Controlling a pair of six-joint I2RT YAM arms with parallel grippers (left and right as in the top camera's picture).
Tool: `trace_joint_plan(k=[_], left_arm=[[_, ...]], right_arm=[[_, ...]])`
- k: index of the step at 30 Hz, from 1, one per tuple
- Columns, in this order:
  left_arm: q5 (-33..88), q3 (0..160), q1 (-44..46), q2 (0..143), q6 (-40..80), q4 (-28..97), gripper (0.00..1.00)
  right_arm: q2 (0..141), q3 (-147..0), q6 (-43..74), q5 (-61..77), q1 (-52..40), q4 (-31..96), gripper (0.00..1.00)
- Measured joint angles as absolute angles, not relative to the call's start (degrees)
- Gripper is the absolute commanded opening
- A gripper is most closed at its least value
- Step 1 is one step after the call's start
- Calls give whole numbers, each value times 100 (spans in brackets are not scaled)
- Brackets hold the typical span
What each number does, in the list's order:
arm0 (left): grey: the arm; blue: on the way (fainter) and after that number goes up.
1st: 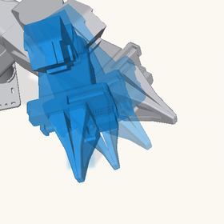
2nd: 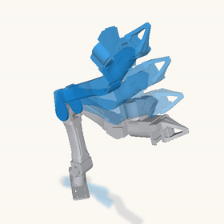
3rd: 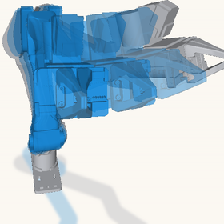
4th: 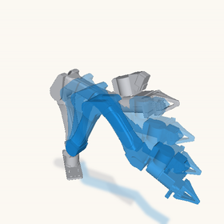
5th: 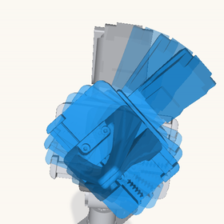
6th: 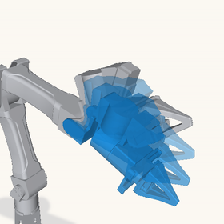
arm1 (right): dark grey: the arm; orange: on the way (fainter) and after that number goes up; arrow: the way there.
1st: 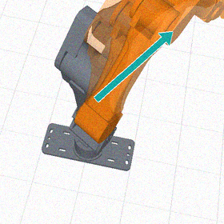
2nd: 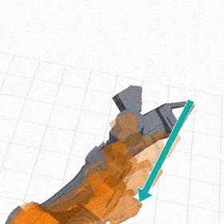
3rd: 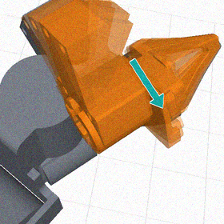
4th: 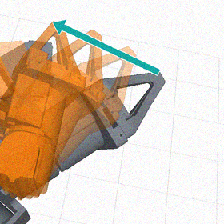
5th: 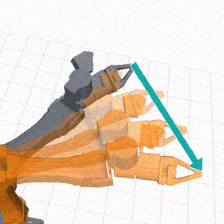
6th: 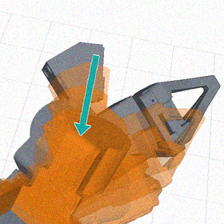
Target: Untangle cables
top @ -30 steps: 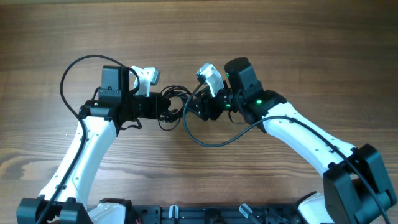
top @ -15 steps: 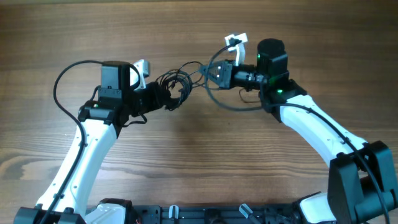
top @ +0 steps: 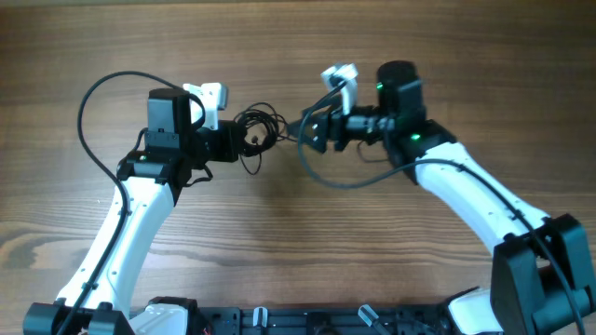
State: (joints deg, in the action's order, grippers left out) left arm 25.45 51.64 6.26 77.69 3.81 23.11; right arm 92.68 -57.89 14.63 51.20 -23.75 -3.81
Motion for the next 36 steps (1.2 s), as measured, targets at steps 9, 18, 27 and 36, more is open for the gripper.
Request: trace_joint_plan(k=[9, 18, 27, 36], left_arm=[[3675, 5162, 626, 7769, -987, 2445, 4], [4104, 5157, 626, 7769, -1041, 2661, 4], [3175, 5157, 620, 7769, -10, 2602, 7], [2698, 5157, 622, 7894, 1525, 2663, 21]], right_arm=[[9456, -5791, 716, 2606, -3083, 569, 63], [9456, -5791, 357, 2644, -3083, 655, 5], [9277, -5789, 716, 5111, -2567, 375, 13], [9111, -5795, 2018, 4095, -2134, 1398, 94]])
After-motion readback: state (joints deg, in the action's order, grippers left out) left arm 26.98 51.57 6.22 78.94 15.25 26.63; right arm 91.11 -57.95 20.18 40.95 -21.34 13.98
